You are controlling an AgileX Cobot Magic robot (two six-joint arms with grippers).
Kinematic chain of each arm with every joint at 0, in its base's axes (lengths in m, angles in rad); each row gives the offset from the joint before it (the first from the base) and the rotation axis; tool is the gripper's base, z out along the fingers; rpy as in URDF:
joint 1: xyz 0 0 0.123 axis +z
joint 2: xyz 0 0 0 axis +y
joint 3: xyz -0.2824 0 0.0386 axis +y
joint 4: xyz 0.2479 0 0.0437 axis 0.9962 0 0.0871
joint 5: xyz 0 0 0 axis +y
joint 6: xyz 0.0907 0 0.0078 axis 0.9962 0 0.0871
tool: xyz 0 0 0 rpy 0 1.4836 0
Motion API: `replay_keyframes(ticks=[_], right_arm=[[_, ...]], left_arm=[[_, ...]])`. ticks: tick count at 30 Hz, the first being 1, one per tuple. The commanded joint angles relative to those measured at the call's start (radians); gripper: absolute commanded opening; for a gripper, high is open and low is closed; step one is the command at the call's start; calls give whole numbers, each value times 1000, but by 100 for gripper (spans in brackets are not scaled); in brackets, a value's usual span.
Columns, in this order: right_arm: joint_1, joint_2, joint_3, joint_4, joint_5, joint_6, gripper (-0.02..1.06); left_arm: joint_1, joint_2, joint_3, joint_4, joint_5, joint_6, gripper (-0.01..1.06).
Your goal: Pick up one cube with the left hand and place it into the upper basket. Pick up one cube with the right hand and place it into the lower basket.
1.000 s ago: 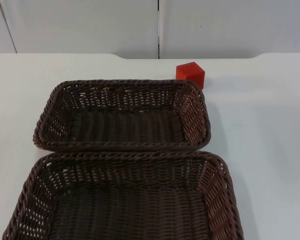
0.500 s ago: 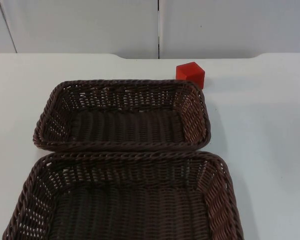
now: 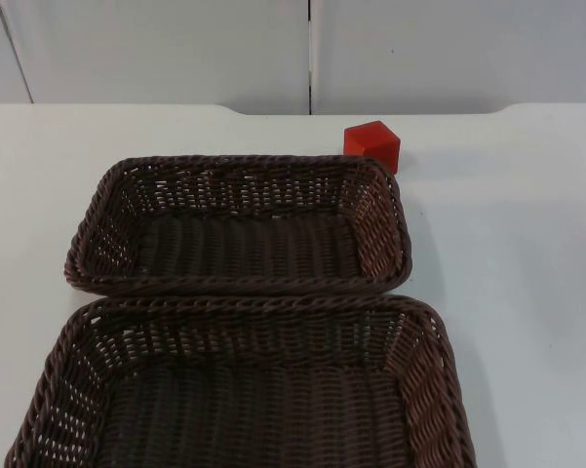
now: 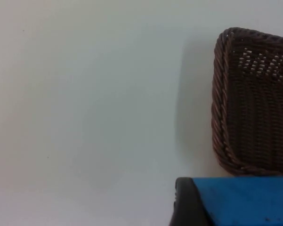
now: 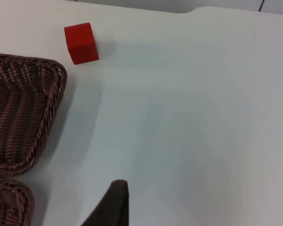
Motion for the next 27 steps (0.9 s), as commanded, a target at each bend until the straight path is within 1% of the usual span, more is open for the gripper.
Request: replay_keyframes(ticks=[1,10,17,18,21,22,25,26,27], right_arm=[[-5,-3,-8,2,-6,-1,105],[-5,-3,-8,5,-4,-1,105],[-5,-3,-8,5,-4,-1,105],[-5,-3,-8,5,-4,-1,105],[-5,-3,-8,5,-4,-1,105],[-5,-3,-8,5,-4,-1,105],[-5,-3,-8,5,-4,-1,105],[-5,-3,-8,5,-4,-1,105],[-5,-3,-8,5,-4,-1,105]], left_arm=[[4,-9,-3,-42,-7,54,0],[4,-7,-50,-38,-8,66,0],[3,80,-116,-42,18,103,0],[3,103,-133,-57,22,121,0],[4,195,-189,-171,26,235,0],[4,195,-189,-171,26,235,0],[-12,272,-235,-286,42,361,0],[-30,296,-252,-304,46,382,0],[-30,296,-252,-304,46,382,0]])
